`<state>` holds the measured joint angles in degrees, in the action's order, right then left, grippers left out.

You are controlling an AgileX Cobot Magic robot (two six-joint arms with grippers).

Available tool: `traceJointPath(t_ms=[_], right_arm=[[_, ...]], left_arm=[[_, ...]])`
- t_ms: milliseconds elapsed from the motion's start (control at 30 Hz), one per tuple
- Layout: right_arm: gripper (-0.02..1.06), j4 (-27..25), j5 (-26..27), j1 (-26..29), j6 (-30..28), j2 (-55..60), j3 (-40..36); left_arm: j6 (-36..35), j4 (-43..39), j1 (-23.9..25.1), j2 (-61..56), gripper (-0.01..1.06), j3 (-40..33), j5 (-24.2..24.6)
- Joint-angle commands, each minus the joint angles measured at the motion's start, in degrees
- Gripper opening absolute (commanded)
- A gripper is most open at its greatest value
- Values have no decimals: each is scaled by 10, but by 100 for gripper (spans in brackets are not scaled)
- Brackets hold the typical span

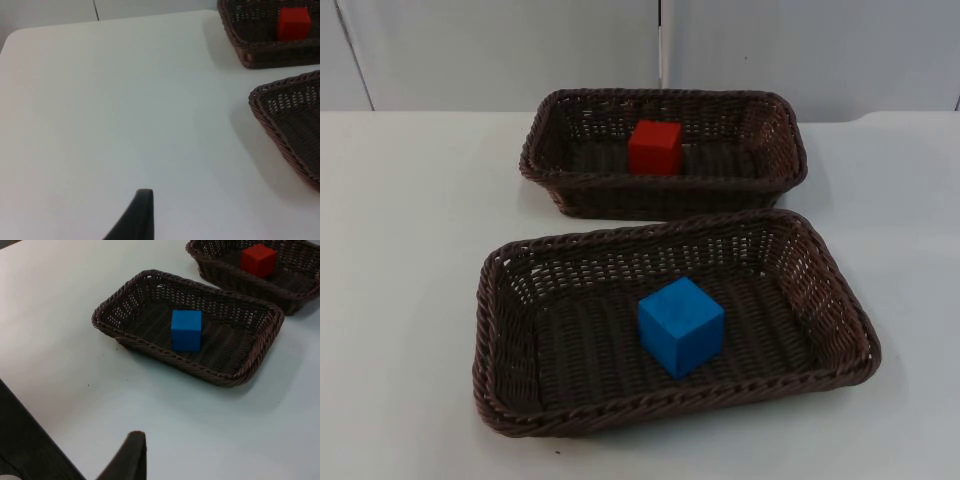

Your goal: Pick up one cube with the left hand and place it into the upper basket. Pick up one cube with the right hand and place it into the lower basket.

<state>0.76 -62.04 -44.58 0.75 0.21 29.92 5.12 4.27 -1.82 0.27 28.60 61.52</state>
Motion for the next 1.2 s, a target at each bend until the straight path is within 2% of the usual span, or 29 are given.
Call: traceJointPath(t_ms=[0, 533, 900, 1167], right_arm=[[105, 2, 3, 0, 2, -2, -3], [105, 2, 3, 10, 2, -2, -3], [105, 2, 3, 102, 1, -2, -3], [105, 2, 3, 199, 1, -2, -3]], left_arm=[[-5, 2, 2, -3, 105, -3, 1], [-5, 2, 2, -3, 105, -3, 1], [-5, 2, 2, -3, 105, -3, 1], [-5, 2, 2, -3, 105, -3, 1]])
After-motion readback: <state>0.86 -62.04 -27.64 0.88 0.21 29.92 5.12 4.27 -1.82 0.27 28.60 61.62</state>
